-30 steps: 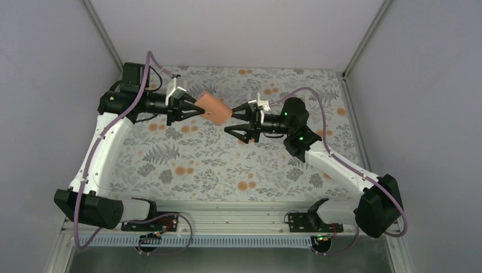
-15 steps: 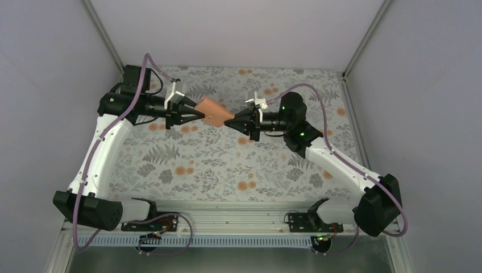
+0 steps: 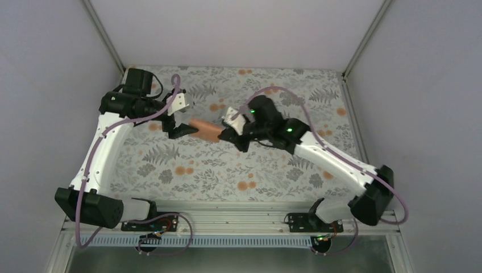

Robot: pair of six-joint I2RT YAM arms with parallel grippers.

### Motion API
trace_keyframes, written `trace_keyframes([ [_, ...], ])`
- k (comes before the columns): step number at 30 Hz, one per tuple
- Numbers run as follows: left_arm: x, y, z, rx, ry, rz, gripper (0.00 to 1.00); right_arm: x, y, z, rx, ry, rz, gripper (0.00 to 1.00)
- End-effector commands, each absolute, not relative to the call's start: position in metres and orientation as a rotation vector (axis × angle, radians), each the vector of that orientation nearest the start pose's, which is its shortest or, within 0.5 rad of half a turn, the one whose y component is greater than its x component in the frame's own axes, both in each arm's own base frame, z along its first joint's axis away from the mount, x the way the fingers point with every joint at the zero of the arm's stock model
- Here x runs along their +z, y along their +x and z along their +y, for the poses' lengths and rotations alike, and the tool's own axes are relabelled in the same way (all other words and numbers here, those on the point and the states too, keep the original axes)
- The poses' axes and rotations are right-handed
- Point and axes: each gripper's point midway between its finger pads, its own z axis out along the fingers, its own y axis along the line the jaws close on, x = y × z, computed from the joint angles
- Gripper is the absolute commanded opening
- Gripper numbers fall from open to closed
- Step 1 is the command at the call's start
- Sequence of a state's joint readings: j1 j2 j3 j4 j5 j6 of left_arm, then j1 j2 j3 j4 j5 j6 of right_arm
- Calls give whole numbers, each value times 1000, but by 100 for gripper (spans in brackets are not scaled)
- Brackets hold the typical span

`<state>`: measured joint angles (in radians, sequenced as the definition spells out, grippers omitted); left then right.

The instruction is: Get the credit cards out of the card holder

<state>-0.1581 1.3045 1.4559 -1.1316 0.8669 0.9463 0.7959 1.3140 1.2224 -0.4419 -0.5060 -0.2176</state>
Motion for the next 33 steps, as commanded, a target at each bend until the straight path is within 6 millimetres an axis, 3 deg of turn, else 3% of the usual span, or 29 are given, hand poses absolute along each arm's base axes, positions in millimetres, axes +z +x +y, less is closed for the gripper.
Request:
trace_keyframes([
  [1,291,244,-170,-561,1646,1708,100,221,216,337,554,-1501,1972,4],
  [3,281,232,-175,-591,1714,1698,99,219,211,347,561,-1553,1948,4],
  [8,243,213,-168,-602,1827,1743,92,246,197,367,626,-1601,1794,4],
  [11,244,211,-180,-660,1825,1736,80,258,188,375,649,-1631,1712,4],
  [14,251,222,-184,-623,1799,1727,58,261,183,378,652,-1652,1687,4],
  [16,252,227,-184,-594,1789,1717,30,264,180,378,659,-1657,1673,4],
  [18,251,226,-184,-596,1795,1713,9,270,178,377,668,-1650,1650,4],
  [19,251,225,-183,-599,1799,1715,3,275,177,376,671,-1640,1633,4],
  [22,255,221,-185,-620,1788,1706,2,302,185,372,654,-1517,1583,4],
  [23,262,224,-188,-628,1755,1698,2,315,191,368,645,-1446,1562,20],
  [25,287,237,-195,-637,1638,1687,2,340,203,356,692,-1289,1511,63],
  [27,317,254,-202,-663,1482,1694,2,368,214,333,797,-1121,1457,90],
  [28,335,262,-205,-677,1405,1690,2,375,220,323,873,-1051,1443,98],
  [30,365,269,-209,-739,1302,1665,2,381,231,305,1016,-926,1431,99],
  [33,406,253,-220,-935,1257,1552,2,391,224,302,1220,-858,1363,99],
])
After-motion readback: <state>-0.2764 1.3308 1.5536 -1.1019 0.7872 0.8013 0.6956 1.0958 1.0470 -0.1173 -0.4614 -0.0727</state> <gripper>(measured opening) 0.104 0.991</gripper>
